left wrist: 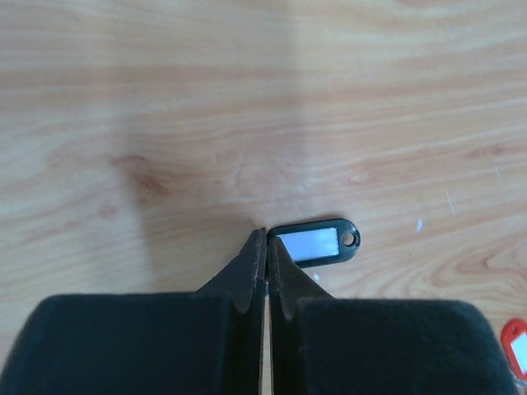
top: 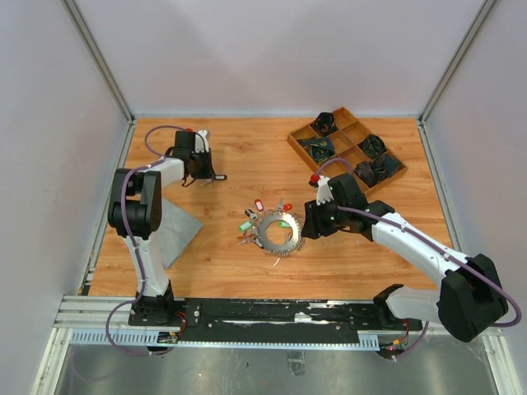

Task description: Put the keys on the keyring

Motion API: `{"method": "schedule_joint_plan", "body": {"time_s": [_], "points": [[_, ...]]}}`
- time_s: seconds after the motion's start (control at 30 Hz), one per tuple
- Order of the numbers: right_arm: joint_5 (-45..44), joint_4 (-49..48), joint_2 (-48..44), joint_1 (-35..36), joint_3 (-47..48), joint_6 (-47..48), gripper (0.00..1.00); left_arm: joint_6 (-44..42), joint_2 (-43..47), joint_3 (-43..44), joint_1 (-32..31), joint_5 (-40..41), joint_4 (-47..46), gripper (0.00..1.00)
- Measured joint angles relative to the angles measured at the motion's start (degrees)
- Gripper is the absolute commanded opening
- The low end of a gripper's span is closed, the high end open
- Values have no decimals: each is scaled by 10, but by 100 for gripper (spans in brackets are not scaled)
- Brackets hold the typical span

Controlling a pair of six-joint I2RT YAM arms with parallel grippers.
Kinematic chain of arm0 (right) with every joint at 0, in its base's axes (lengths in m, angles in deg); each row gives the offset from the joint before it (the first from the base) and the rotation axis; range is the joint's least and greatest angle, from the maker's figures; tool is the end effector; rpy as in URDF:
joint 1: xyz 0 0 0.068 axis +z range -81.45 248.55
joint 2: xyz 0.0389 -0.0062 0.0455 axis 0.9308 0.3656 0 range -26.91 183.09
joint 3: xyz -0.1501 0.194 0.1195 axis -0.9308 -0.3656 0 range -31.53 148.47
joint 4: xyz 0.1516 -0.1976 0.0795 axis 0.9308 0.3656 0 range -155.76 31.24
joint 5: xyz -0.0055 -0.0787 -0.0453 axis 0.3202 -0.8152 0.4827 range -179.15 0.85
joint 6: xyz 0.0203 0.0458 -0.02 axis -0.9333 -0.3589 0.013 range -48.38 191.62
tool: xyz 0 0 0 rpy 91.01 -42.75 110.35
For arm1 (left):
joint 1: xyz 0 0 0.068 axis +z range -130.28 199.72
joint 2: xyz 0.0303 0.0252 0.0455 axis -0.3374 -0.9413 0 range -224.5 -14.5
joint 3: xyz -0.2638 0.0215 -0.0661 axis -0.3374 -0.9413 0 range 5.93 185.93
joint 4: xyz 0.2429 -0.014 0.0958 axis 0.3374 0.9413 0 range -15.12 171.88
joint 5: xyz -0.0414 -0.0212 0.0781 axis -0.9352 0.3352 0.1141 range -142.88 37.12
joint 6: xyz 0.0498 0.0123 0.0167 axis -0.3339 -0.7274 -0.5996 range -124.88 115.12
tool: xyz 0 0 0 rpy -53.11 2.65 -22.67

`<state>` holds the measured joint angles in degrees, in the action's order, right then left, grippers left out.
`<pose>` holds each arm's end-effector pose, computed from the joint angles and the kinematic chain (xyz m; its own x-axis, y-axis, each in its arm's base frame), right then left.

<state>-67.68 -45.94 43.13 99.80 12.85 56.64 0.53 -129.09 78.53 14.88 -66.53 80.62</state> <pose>0.2085 0.1419 0.2332 -0.7704 -0.1861 -0.6099 -0.5207 0.7356 0.4333 0.4229 -0.0442 0.1538 -0.7568 -0.0280 -0.6531 0.1696 0.9565 -0.2374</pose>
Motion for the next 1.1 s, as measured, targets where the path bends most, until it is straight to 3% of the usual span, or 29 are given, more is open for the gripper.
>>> {"method": "schedule_joint_plan", "body": {"time_s": [0.27, 0.63, 0.83, 1.0, 1.1], "points": [[-14, 7, -19, 0, 0, -1, 42, 11, 75, -57, -57, 1, 3, 1], [-190, -3, -299, 0, -40, -28, 45, 71, 183, -73, -261, 3, -43, 1], [-295, -9, -446, 0, -77, -39, 45, 116, 134, -35, -392, -7, -82, 1], [-324, -3, -457, 0, -82, -46, 46, 130, 37, 45, -454, -17, -97, 5], [-327, 8, -451, 0, -91, -50, 47, 132, -1, 68, -470, -21, -93, 15]]}}
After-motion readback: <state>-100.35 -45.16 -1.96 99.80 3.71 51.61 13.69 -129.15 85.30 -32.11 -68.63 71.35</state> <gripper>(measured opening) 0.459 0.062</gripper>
